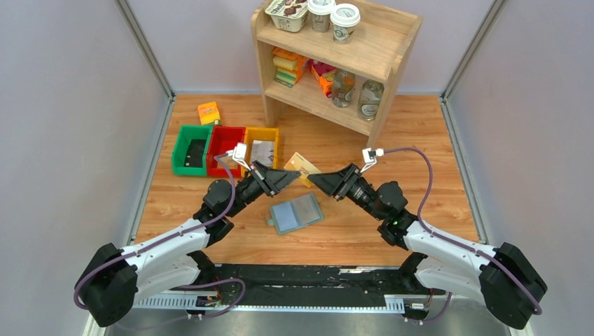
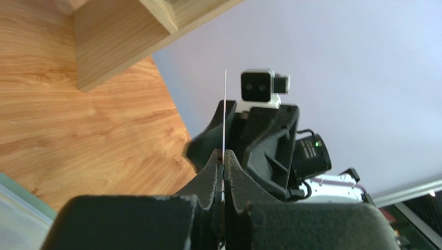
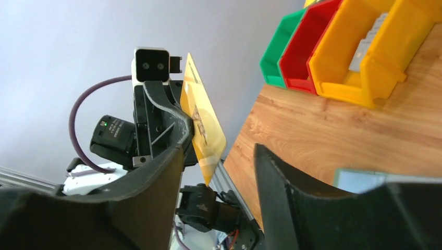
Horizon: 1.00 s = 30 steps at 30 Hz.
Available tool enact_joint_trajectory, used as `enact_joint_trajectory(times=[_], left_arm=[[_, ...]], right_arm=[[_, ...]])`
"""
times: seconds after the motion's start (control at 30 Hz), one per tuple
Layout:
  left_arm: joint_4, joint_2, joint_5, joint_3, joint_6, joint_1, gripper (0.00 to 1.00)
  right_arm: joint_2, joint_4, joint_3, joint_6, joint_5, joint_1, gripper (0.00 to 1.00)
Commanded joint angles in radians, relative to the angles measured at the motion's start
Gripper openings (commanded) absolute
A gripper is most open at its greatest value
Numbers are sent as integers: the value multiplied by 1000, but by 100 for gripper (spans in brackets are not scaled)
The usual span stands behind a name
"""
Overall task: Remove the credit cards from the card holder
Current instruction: Place the credit card in the storage box.
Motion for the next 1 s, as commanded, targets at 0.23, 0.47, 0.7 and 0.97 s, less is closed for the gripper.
enact_joint_trajectory(times=[0.23, 0.47, 0.7, 0.97], left_arm=[[-78, -93, -126, -48, -15, 125, 0], [-272, -156, -69, -40, -14, 439, 0], [-345, -42, 74, -20, -26, 783, 0], [-400, 251, 66, 107, -38, 852, 0]], right_arm=[[-335, -446, -13, -236, 199, -50, 100], [-499, -740, 27, -433, 242, -81, 100], [-535, -879, 51, -551, 236, -81, 100], [-542, -917, 76, -646, 253, -81, 100]])
